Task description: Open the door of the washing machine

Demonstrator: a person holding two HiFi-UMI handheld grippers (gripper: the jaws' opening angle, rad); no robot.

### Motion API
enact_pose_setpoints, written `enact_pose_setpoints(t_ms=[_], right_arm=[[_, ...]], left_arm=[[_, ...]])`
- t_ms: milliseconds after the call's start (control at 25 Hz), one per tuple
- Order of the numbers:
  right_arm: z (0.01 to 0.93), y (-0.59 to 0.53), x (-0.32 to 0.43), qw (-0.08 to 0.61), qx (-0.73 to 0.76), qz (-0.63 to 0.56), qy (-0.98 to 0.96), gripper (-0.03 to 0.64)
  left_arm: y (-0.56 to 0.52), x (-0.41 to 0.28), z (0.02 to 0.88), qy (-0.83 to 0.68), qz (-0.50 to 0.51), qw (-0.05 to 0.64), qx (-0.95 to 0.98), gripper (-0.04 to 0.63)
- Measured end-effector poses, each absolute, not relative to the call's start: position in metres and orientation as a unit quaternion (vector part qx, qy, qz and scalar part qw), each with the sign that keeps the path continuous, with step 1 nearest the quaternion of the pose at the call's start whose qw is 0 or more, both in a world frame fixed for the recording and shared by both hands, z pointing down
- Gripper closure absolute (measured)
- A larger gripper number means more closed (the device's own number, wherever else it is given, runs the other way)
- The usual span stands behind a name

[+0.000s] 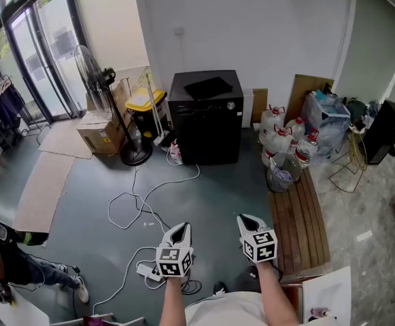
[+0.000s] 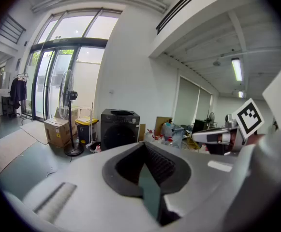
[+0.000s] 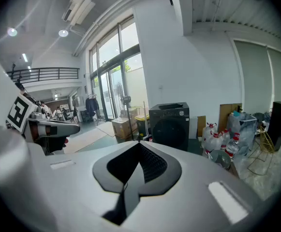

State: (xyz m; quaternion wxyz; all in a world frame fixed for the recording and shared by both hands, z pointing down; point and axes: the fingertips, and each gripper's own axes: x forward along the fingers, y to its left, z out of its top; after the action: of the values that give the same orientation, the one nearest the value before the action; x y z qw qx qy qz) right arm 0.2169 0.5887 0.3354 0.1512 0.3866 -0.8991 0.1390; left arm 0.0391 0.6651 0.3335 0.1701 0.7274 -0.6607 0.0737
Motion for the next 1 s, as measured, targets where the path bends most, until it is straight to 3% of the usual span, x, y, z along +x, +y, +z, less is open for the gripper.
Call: enact_pose_setpoints(t_ms=[720, 1000], right_arm=[[0.344, 0.574, 0.243, 0.136, 0.407, 0.15, -0.891, 0.617], [0.364, 0.538, 0.248, 0.162, 0.384, 0.155, -0.896, 0.617]], left_arm=[[0.648, 0.014, 0.326, -0.697, 0.045, 0.164, 0.697, 0.538], [0.585, 0.009, 0.336, -0.702, 0.044, 0.173, 0.689, 0.538]])
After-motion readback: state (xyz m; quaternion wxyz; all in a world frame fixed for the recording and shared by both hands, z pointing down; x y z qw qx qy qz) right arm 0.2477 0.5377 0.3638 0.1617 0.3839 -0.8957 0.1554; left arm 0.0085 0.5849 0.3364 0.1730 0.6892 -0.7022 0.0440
